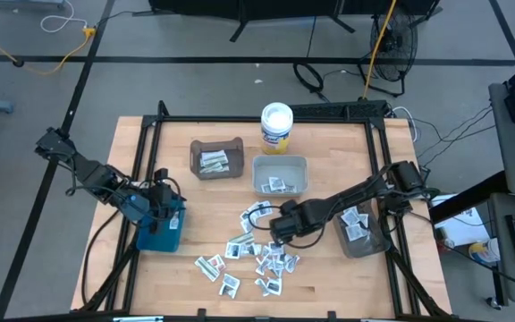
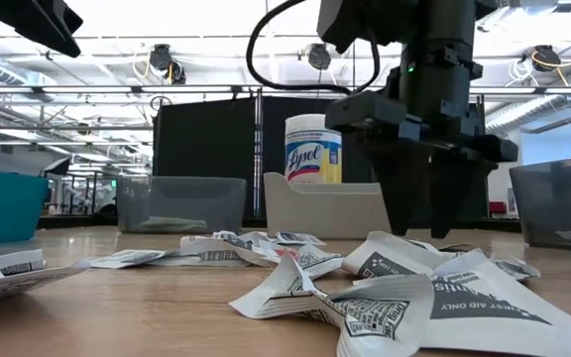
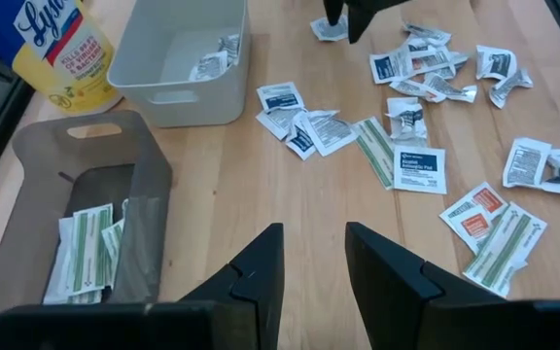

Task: Pick & Place First Aid Supplies
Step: Put the blue alcohol pad into the bottom black bin

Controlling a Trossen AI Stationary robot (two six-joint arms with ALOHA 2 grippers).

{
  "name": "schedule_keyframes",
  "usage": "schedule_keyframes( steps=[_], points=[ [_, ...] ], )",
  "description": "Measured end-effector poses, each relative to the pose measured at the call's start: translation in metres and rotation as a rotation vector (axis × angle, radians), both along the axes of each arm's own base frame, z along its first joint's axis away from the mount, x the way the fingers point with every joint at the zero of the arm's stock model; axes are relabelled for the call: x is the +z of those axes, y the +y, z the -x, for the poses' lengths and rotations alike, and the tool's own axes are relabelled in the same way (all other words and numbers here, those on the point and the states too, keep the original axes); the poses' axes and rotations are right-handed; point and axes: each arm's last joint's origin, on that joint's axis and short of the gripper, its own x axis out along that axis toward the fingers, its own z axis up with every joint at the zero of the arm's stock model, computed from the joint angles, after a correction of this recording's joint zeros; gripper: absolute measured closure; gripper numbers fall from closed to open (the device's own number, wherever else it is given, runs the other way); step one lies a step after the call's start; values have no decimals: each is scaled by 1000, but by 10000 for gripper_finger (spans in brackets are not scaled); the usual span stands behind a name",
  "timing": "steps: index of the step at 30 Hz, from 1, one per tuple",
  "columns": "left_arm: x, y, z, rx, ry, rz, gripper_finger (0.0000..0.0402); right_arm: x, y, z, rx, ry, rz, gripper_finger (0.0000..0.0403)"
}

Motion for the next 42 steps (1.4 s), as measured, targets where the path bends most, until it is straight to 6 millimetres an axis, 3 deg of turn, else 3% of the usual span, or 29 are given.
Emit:
schedule_keyframes(
  steps=[10,42],
  points=[
    [0,0,0,-4,-1,-6,284,1,-5,10,-39,104,25,177],
    [0,0,0,6,-5,-15,284,-13,-16,6,98,91,-74,176]
  ],
)
